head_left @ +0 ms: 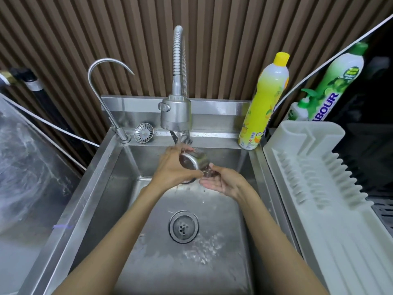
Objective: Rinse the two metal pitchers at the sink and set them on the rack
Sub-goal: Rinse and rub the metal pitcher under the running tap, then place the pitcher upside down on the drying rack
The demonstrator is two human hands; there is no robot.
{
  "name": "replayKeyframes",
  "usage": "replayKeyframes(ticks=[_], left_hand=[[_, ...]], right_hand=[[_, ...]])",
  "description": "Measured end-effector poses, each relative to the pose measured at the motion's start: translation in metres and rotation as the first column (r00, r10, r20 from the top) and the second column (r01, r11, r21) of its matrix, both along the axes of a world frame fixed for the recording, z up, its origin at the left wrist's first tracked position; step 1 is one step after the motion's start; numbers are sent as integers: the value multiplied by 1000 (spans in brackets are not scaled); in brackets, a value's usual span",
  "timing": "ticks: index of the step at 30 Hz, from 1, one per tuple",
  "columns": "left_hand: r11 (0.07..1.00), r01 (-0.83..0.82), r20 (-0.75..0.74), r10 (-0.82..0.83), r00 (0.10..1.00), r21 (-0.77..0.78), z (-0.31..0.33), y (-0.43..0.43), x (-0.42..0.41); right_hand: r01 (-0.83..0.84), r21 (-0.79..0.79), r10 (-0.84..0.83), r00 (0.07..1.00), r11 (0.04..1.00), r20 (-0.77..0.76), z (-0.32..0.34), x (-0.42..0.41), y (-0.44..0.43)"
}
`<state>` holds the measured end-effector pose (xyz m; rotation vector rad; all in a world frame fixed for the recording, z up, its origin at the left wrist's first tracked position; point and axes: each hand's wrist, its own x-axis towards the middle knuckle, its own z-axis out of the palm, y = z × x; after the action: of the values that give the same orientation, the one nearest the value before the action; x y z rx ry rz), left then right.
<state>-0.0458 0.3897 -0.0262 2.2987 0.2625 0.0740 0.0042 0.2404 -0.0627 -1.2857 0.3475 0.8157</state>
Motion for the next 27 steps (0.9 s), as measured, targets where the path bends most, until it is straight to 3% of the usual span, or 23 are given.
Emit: replayKeyframes(ticks=[2, 4, 6, 7, 8, 10, 11, 15, 20, 23, 27], left_hand=[[998, -55, -6, 55, 998, -21, 2, 0, 3], [992, -113, -41, 111, 993, -53, 6, -2, 4], [986, -154, -86, 148, 985, -70, 10, -5, 8], [986, -153, -98, 146, 984, -68, 13, -6, 10], [989, -136, -122, 128, 984, -54, 15, -8, 10], [995, -80, -166, 69, 984, -62, 17, -13, 14], [996, -46, -174, 32, 984, -76, 18, -20, 16], [971, 106, -167, -144, 975, -215, 30, -60, 24], [837, 261, -51, -324, 945, -480, 61, -137, 44], [771, 343, 13, -399, 917, -536, 67, -186, 52], [686, 382, 22, -471, 882, -620, 55, -237, 56]], right_hand=[[-55, -269, 115, 970, 962, 215, 5, -2, 4], [41, -521, 256, 836, 852, 485, 16, -8, 6], [30, -502, 346, 688, 865, 638, 33, -15, 3], [-43, -527, 439, 612, 849, 658, 38, -18, -1], [-96, -630, 576, 528, 770, 624, 41, -19, -5], [-47, -848, 790, 392, 528, 471, 43, -21, -16], [18, -884, 818, 370, 468, 441, 44, -21, -22], [196, -782, 653, 453, 592, 608, 49, -24, -66], [395, -589, 324, 559, 705, 763, 59, -28, -153], [488, -519, 200, 565, 702, 801, 69, -25, -201], [523, -552, 185, 596, 649, 781, 69, -10, -254]])
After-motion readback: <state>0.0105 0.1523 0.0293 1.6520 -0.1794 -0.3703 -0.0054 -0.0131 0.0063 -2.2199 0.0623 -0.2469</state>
